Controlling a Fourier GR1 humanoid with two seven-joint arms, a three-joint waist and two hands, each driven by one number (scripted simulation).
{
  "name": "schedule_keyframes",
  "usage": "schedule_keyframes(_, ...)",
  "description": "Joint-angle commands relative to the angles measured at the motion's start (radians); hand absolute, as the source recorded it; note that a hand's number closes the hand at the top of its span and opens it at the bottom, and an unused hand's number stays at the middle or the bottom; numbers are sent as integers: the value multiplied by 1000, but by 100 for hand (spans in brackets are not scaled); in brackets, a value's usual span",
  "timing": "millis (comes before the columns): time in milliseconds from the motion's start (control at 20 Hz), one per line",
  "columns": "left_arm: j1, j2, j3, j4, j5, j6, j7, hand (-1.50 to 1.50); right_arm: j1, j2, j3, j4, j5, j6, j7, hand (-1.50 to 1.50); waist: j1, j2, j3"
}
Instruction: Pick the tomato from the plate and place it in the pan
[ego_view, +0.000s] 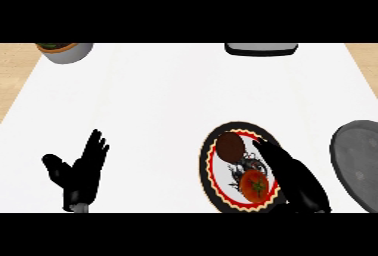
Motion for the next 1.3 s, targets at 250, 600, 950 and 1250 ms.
schedule_keyframes(250,60,-45,-6,-67,-45,-4,24,0,33,65,-31,33,92,-64,-81,-150,0,-1,0)
schedule_keyframes(600,96,-21,42,-2,-23,-111,-51,0,-21,122,-48,238,102,-95,-175,150,3,0,0)
schedule_keyframes(950,-34,-6,94,-31,-28,-66,85,0,-116,156,-43,356,206,-218,-311,150,2,1,0)
schedule_keyframes(1250,2,-35,95,-36,-51,-71,63,0,13,114,-61,297,237,-267,-387,150,-1,0,0)
